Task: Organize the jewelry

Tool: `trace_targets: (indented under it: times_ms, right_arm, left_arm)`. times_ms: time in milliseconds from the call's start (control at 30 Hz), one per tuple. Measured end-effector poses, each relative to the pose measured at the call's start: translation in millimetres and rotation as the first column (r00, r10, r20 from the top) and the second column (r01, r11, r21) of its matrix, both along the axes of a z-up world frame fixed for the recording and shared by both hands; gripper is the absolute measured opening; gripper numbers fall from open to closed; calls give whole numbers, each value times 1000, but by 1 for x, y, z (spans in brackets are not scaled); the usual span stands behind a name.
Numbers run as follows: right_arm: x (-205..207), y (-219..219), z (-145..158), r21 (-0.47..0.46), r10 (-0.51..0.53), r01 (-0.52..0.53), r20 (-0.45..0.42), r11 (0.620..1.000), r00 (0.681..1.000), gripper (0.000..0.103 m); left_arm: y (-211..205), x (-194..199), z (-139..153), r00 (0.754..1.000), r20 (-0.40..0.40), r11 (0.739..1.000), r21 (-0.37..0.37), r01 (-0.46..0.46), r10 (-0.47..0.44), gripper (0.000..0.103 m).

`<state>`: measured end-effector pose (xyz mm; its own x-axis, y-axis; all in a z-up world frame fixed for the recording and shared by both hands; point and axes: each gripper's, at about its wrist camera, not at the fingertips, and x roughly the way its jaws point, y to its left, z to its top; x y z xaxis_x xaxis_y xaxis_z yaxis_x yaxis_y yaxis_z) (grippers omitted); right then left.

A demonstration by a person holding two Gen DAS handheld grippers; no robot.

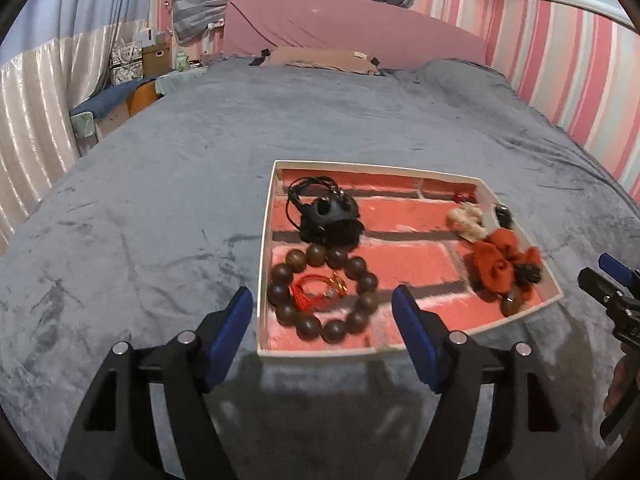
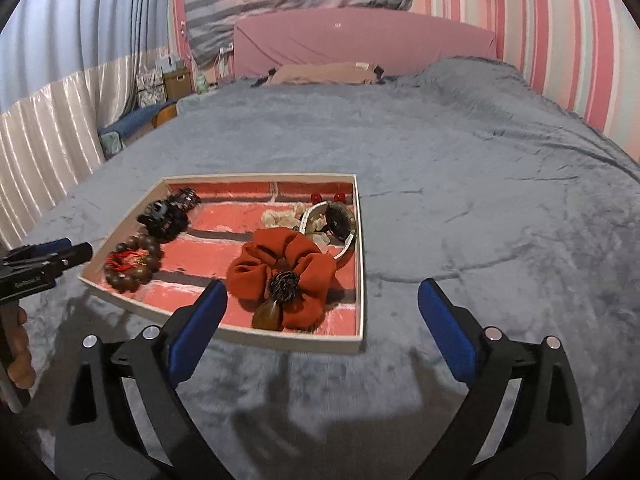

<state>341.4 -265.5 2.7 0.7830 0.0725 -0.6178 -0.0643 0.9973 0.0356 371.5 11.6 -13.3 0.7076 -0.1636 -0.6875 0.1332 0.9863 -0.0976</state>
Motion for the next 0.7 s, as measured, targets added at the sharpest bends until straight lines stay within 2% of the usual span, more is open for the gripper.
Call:
trace_targets:
  times_ms: [67, 133, 233, 367, 467, 567, 700]
  right_arm:
    - [-20, -1, 11, 0, -6, 6, 28, 1000, 1000, 99]
    - [-43, -2, 22, 4, -9, 9, 59, 1000, 998, 99]
    - [-77, -2, 37, 6, -18, 17, 92, 1000, 996, 99]
    - [-126, 5, 55, -8, -4, 5, 141, 1000, 990, 99]
    - [-157, 13, 63, -27, 12, -8, 169, 1000, 985, 99]
    - [-181, 20, 66, -39, 1, 5, 159, 999, 987, 99]
    - [-213, 26, 67, -24, -29, 33, 156, 999, 987, 99]
  left_arm:
    - [0, -17, 10, 999, 34, 1000, 16, 1, -1, 73]
    - [1, -34, 20, 998, 66, 1000, 27, -13, 11, 87]
    - [5, -66, 37, 993, 111, 999, 28, -40, 37, 94]
    - [13, -113, 57, 987, 134, 995, 27, -94, 90, 96]
    - [16, -150, 69, 975, 182, 990, 39, -136, 126, 96]
    - [12, -182, 78, 968, 213, 985, 75, -154, 135, 97]
    - [6, -225, 88, 961, 248, 987, 71, -145, 123, 97]
